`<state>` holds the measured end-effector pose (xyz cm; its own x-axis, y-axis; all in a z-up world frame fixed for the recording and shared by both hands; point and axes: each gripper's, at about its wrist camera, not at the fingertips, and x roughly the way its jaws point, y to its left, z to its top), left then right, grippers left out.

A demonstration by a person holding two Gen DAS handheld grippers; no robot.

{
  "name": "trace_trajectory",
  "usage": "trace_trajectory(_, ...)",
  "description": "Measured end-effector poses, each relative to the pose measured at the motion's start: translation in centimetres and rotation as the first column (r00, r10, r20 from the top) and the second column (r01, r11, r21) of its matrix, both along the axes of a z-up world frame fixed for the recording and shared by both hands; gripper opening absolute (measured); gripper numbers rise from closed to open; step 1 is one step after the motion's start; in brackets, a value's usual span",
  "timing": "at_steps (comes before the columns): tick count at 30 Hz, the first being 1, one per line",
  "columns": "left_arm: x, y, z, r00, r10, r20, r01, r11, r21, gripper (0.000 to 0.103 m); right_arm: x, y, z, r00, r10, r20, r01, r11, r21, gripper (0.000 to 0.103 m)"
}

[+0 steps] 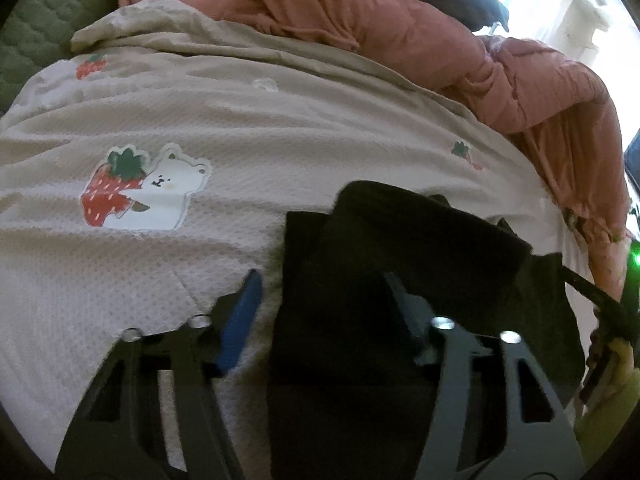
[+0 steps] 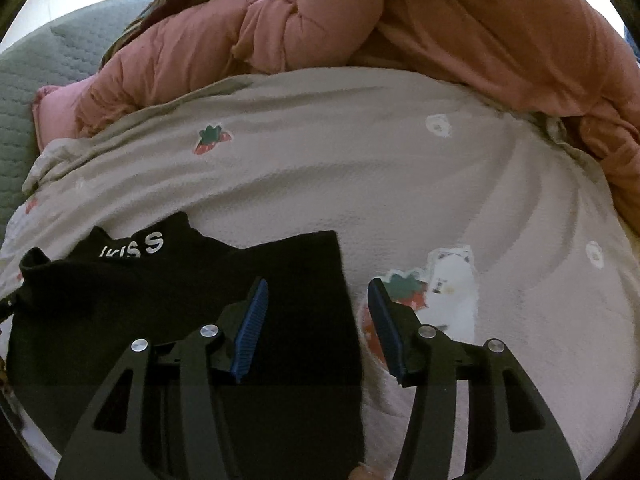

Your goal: Fold small clothes

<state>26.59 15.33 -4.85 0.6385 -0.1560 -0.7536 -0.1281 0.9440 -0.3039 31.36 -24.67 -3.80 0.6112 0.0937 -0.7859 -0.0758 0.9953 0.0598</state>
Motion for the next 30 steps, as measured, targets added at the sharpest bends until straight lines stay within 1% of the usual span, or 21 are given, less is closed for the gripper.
trace_trajectory(2,0.1,-0.6,-0.2,1.0,-0.017,-0.011,0.017,1.0,0.021,0.027,0.6,0.0,-0.7,1.0,-0.008,-0.02,0.008,1.0,0.005,0.05)
trace_trajectory(3,0.1,-0.8,-0.3,1.0,-0.024,-0.018,0.024,0.999,0.041,0.02,0.8,-0.1,-0.9,1.0,-0.009,-0.026,0.009,1.0,0.008,0.047)
trace_trajectory(4,0.1,-1.0,-0.5,0.999,-0.026,-0.022,0.027,0.998,0.049,0.017,0.8,-0.1,-1.1,1.0,-0.004,-0.03,0.004,1.0,0.02,0.034)
trace_trajectory(5,0.1,-0.9,-0.5,1.0,-0.023,-0.02,0.024,0.999,0.038,0.012,0.7,0.0,-1.1,1.0,0.002,-0.027,-0.001,1.0,0.025,0.028)
trace_trajectory(6,0.0,-0.7,-0.5,1.0,-0.02,-0.019,0.02,0.999,0.026,0.01,0.3,0.1,-0.9,1.0,0.007,-0.01,-0.007,1.0,0.015,0.02)
trace_trajectory(7,-0.2,-0.5,-0.4,1.0,-0.016,-0.012,0.016,1.0,0.012,0.009,0.1,0.1,-0.7,1.0,0.013,0.004,-0.013,1.0,0.013,0.009)
trace_trajectory(9,-0.5,-0.3,-0.1,1.0,-0.009,0.004,0.009,1.0,-0.003,0.008,-0.6,0.1,0.0,0.999,0.022,0.039,-0.023,1.0,0.017,0.008)
trace_trajectory(12,-1.3,0.1,0.9,0.999,0.005,0.039,-0.004,0.999,-0.039,0.007,-1.7,0.1,2.0,0.993,0.035,0.112,-0.039,0.999,0.028,0.007)
trace_trajectory(13,-1.6,0.3,1.4,0.998,0.01,0.056,-0.007,0.998,-0.059,0.007,-2.1,0.1,2.9,0.989,0.041,0.142,-0.046,0.998,0.03,0.007)
trace_trajectory(16,-2.5,0.7,2.6,0.995,0.023,0.102,-0.014,0.996,-0.087,0.006,-2.3,0.2,4.6,0.981,0.045,0.19,-0.055,0.997,0.049,0.007)
trace_trajectory(18,-2.9,0.7,3.4,0.991,0.034,0.128,-0.023,0.996,-0.085,0.006,-2.1,0.5,5.1,0.976,0.052,0.214,-0.065,0.996,0.053,0.007)
trace_trajectory(19,-3.2,0.8,3.9,0.987,0.043,0.153,-0.032,0.997,-0.075,0.006,-1.9,0.7,5.2,0.974,0.052,0.221,-0.064,0.997,0.045,0.007)
trace_trajectory(20,-3.4,0.9,4.4,0.983,0.047,0.179,-0.037,0.997,-0.062,0.006,-1.5,0.8,5.0,0.974,0.047,0.22,-0.058,0.997,0.042,0.007)
trace_trajectory(21,-3.4,0.9,4.5,0.981,0.05,0.187,-0.04,0.998,-0.056,0.006,-1.2,0.8,4.8,0.976,0.045,0.212,-0.056,0.997,0.047,0.007)
trace_trajectory(23,-2.8,1.1,4.2,0.983,0.055,0.177,-0.047,0.998,-0.052,0.006,-0.6,0.8,3.9,0.982,0.028,0.189,-0.038,0.998,0.048,0.007)
trace_trajectory(25,-2.1,1.2,3.1,0.987,0.064,0.147,-0.056,0.997,-0.054,0.006,0.1,0.9,2.7,0.987,0.016,0.158,-0.022,0.999,0.035,0.007)
trace_trajectory(27,-1.6,1.4,1.7,0.992,0.075,0.102,-0.072,0.997,-0.037,0.006,0.7,0.9,1.6,0.992,0.003,0.127,-0.007,1.0,0.026,0.007)
trace_trajectory(30,-1.2,1.6,0.3,0.995,0.084,0.059,-0.082,0.996,-0.029,0.006,1.2,0.6,-0.1,0.997,-0.029,0.076,0.028,0.999,0.014,0.007)
